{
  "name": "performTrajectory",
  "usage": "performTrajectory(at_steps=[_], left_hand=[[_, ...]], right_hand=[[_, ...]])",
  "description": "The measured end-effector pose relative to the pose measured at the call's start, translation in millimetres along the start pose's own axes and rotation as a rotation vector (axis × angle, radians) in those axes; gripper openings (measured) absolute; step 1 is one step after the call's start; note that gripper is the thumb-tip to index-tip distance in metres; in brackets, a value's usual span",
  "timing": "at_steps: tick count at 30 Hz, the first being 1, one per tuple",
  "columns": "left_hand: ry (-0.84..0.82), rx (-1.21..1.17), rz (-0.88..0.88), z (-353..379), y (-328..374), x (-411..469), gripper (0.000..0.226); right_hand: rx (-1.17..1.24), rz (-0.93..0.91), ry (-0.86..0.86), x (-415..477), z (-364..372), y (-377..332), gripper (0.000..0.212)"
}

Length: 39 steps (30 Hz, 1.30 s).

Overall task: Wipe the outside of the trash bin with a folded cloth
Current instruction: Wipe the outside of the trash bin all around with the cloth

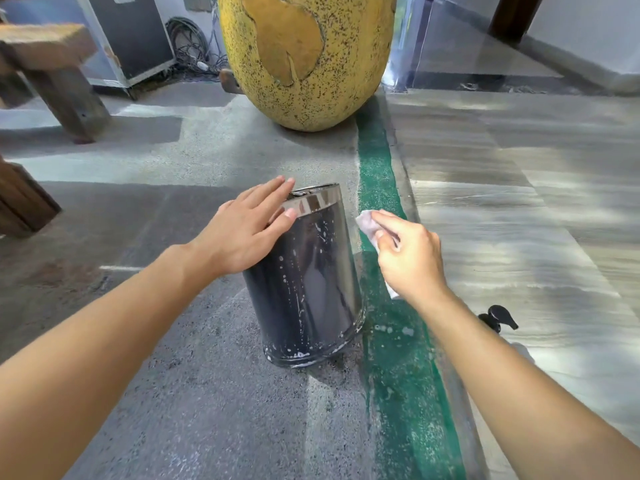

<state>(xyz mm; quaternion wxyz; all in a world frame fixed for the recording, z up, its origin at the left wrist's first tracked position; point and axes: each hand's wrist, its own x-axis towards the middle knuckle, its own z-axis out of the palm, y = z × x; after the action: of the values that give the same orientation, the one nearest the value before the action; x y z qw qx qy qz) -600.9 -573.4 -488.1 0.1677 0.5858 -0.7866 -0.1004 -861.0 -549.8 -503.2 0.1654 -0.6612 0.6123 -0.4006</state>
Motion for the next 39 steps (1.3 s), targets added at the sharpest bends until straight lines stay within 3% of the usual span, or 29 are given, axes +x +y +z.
performTrajectory(at_steps=[7,16,26,29,31,34,39], left_hand=[[0.005,0.067,0.067,7,26,10,0.07],[0.016,0.141,0.055,12,51,48,0.068],[-0.024,0.144,-0.139,8,59,94,0.071],[-0.021,0.148,-0.154,9,59,96,0.07],[-0.014,0.157,-0.14,10,62,95,0.069],[-0.025,0.174,-0.105,13,71,92,0.069],[0.001,0.231,-0.053,18,82,86,0.072]], right_hand=[[-0.042,-0.112,-0.032,41,7,-17,0.033],[0.065,-0.073,-0.025,29,18,27,0.04],[0.103,0.018,-0.286,-66,34,101,0.039],[-0.005,0.019,-0.406,-89,33,118,0.037],[0.046,0.012,-0.429,-92,32,121,0.039],[0.098,0.031,-0.298,-83,24,113,0.045],[0.22,0.076,-0.044,-21,7,82,0.035]])
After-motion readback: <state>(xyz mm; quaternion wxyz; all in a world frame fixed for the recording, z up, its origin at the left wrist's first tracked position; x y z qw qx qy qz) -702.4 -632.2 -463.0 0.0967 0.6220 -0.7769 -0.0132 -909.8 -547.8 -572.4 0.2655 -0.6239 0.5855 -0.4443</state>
